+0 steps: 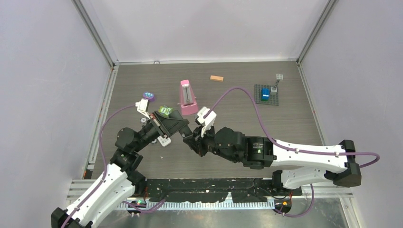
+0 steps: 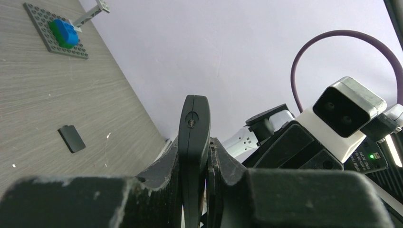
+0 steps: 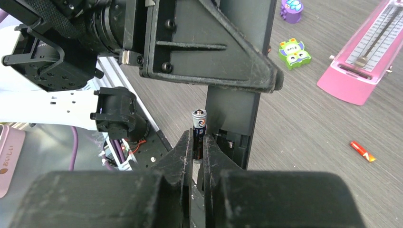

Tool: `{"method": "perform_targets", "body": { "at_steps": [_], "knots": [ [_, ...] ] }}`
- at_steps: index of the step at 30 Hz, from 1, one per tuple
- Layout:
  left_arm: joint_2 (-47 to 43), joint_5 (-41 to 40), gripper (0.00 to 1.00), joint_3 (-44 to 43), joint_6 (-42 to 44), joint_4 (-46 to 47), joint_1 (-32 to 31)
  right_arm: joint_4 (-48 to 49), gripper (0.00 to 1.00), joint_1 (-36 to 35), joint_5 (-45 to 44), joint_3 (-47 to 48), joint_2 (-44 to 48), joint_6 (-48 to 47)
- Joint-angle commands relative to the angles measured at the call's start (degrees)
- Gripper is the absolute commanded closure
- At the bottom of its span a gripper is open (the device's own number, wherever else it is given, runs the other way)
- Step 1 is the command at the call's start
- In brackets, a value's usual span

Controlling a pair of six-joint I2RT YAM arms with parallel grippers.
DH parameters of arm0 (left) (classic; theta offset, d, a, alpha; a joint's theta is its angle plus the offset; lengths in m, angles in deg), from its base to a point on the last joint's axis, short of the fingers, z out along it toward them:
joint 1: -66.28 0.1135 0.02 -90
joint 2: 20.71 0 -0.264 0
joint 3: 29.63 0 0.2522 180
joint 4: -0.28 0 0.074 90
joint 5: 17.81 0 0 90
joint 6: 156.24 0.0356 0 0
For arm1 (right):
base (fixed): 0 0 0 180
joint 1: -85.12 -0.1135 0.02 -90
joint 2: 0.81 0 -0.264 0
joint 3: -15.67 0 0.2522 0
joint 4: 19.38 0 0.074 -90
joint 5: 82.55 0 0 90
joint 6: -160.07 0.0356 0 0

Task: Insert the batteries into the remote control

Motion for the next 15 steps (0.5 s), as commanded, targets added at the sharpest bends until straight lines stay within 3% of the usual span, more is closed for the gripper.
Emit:
{"method": "perform_targets", "body": {
  "at_steps": [1, 15],
  "knots": [
    [0.2, 2.5, 1.00, -0.6, -1.6, 5.6, -0.1, 0.9, 0.94, -0.1, -5.3, 2.8, 0.8, -3.0],
    [1.3, 1.9, 1.00, -0.9, -4.2, 7.0, 0.0, -1.5, 0.93, -0.1, -6.9, 0.8, 3.9, -6.3]
  ]
}}
